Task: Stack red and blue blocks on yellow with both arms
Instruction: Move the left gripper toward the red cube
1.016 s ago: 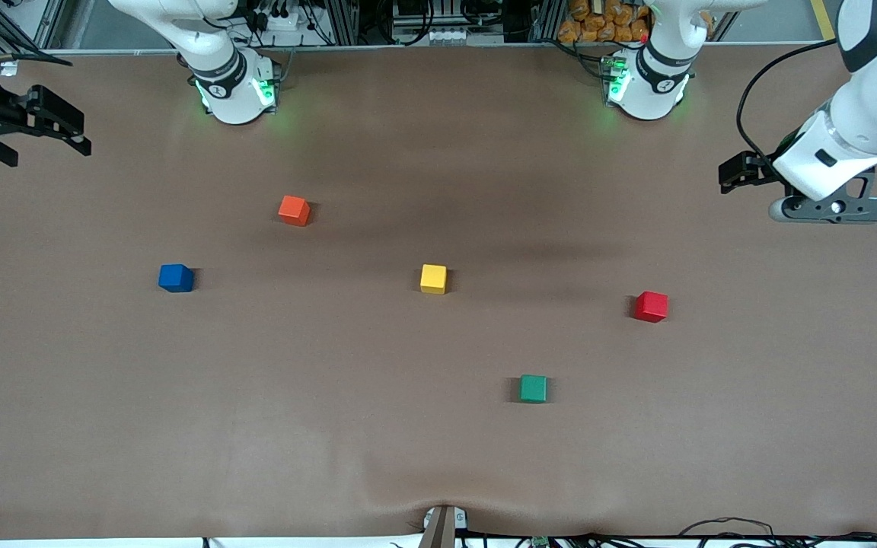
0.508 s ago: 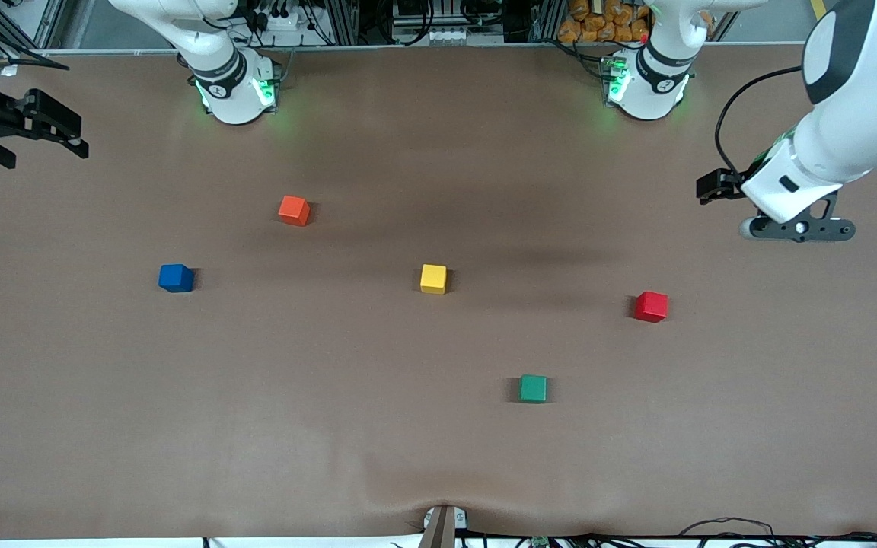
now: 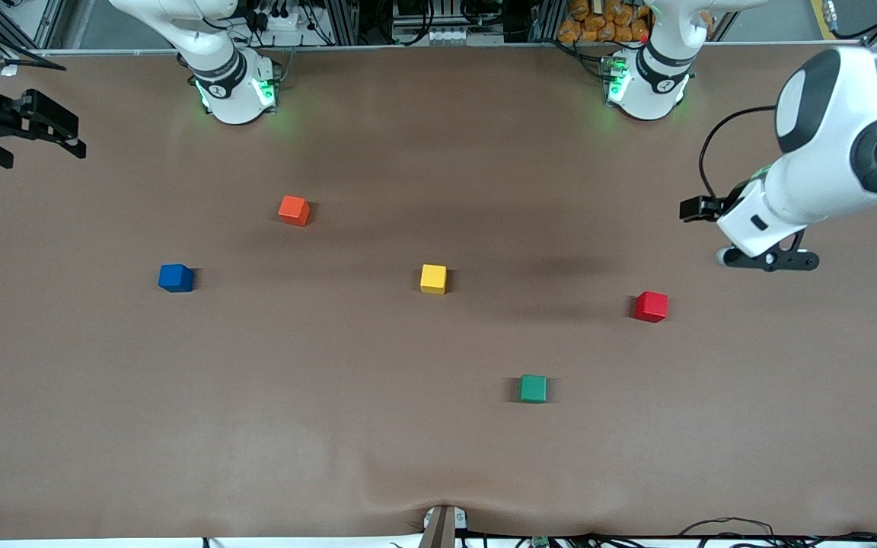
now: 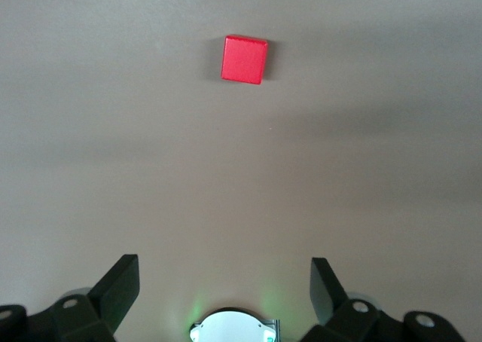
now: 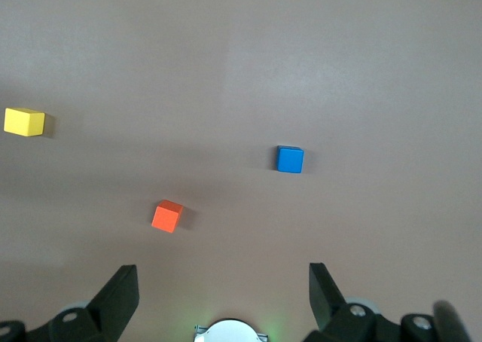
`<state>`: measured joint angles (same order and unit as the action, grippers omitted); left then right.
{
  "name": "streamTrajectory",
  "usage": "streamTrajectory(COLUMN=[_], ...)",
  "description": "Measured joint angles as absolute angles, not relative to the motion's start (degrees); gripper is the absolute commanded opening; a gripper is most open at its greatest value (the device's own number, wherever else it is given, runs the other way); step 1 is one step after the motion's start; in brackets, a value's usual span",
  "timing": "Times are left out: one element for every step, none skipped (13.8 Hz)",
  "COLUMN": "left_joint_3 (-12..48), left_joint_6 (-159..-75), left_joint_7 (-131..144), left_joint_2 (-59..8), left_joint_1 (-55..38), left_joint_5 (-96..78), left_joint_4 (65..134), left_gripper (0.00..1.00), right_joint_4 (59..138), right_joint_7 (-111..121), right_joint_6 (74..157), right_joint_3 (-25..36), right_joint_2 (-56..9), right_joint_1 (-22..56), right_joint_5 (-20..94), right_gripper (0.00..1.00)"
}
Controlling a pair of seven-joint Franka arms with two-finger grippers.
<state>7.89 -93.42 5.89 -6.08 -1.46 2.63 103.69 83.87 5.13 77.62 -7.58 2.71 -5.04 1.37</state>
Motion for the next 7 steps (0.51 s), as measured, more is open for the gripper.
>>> streamTrajectory(left_joint_3=[7.9, 7.9, 7.9, 7.9, 7.9, 7.9, 7.9], left_joint_6=[-93.5, -93.5, -93.6, -93.9, -94.6, -95.2, -95.6], left_joint_7=[5.9, 5.9, 5.9, 5.9, 5.9, 5.9, 5.9], left_joint_2=[-7.0, -8.0, -9.3, -10.6, -12.0, -13.3, -14.5], left_joint_1=[-1.4, -1.4, -1.4, -1.4, -1.4, -1.3, -1.3], left_joint_5=[2.3, 1.8, 1.4, 1.3, 1.3, 1.3, 1.3], left_joint_4=[103.7, 103.7, 103.7, 103.7, 103.7, 103.7, 103.7], left_gripper=[1.0, 1.0, 1.0, 1.0, 1.0, 1.0, 1.0], right_joint_4=[83.9, 83.9, 83.9, 83.9, 83.9, 83.9, 83.9], right_joint_7=[5.1, 5.1, 5.1, 5.1, 5.1, 5.1, 5.1], right_joint_6=[77.6, 77.6, 77.6, 77.6, 77.6, 77.6, 77.6], right_joint_3=[-7.6, -7.6, -7.6, -7.6, -7.6, -7.6, -7.6], right_joint_2=[2.7, 2.7, 2.7, 2.7, 2.7, 2.7, 2.7], right_joint_1=[-5.1, -5.1, -5.1, -5.1, -5.1, -5.3, -5.6], right_joint_5=[1.4, 1.4, 1.4, 1.4, 1.4, 1.4, 1.4], right_gripper=[1.0, 1.0, 1.0, 1.0, 1.0, 1.0, 1.0])
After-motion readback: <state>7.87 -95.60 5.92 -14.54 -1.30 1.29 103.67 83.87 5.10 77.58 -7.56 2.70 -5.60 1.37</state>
